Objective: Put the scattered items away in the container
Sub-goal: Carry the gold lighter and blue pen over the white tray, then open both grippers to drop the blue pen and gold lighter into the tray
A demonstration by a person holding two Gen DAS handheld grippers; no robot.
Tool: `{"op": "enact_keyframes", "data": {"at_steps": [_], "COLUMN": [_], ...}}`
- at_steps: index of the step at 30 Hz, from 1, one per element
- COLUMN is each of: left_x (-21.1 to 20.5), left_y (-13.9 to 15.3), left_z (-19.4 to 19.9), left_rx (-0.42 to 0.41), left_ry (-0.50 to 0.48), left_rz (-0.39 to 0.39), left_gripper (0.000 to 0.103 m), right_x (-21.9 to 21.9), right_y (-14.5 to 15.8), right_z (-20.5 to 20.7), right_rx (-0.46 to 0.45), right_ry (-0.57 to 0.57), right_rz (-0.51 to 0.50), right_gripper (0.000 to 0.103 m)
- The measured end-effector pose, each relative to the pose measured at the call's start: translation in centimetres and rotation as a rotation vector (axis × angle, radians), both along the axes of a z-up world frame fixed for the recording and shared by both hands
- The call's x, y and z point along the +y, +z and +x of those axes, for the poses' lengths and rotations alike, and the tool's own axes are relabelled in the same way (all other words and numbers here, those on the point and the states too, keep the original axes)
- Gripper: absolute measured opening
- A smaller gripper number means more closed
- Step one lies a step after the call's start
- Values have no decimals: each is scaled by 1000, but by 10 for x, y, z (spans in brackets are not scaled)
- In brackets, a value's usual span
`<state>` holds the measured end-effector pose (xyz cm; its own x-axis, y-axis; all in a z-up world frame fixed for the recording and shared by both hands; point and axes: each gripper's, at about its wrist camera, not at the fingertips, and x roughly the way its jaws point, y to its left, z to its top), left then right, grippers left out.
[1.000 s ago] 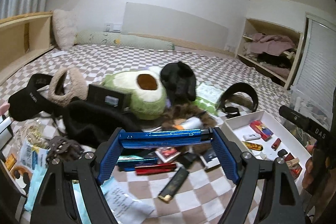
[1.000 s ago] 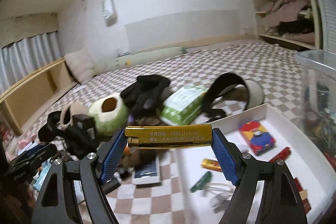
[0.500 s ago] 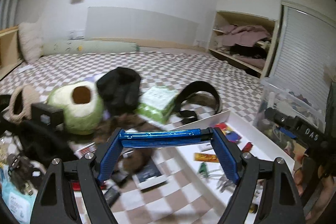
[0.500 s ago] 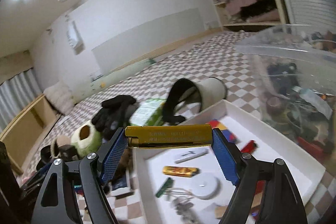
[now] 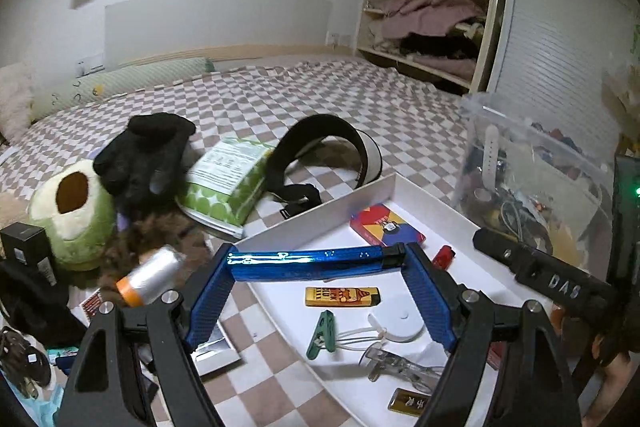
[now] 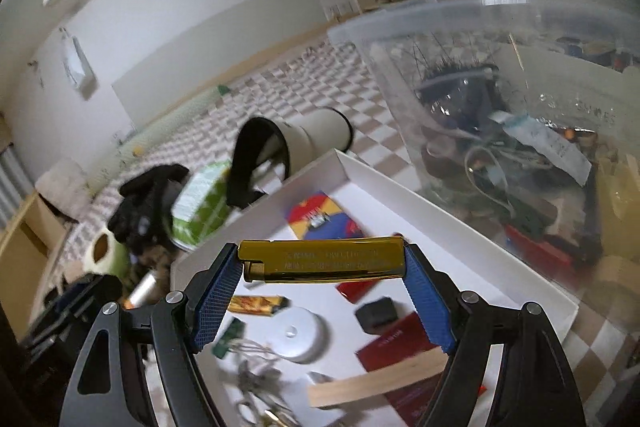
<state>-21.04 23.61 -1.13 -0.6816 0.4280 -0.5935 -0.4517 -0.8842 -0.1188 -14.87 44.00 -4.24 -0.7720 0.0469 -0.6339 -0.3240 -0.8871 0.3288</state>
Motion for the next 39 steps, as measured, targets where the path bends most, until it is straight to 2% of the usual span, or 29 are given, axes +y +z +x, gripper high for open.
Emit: {"op": "enact_keyframes", "data": {"at_steps": [11, 22, 28, 39], "left_x": [30, 46, 54, 62], "left_y": [-18, -29, -38, -53], "left_z": [-10, -20, -28, -39], "left_rx": [-65, -96, -127, -199], "left_ry": [-52, -60, -60, -58], "left_rz": [-52, -87, -105, -137], "left_gripper": [83, 83, 83, 83], "right_x": [-10, -18, -22, -21], "right_y": [-30, -35, -43, -50], "right_z": [-14, -14, -15, -17], "right_rx": [-195, -278, -350, -382], "right_ry": [64, 105, 100, 110], "right_rz": [116, 176, 258, 280], "right_gripper": [81, 81, 81, 81]}}
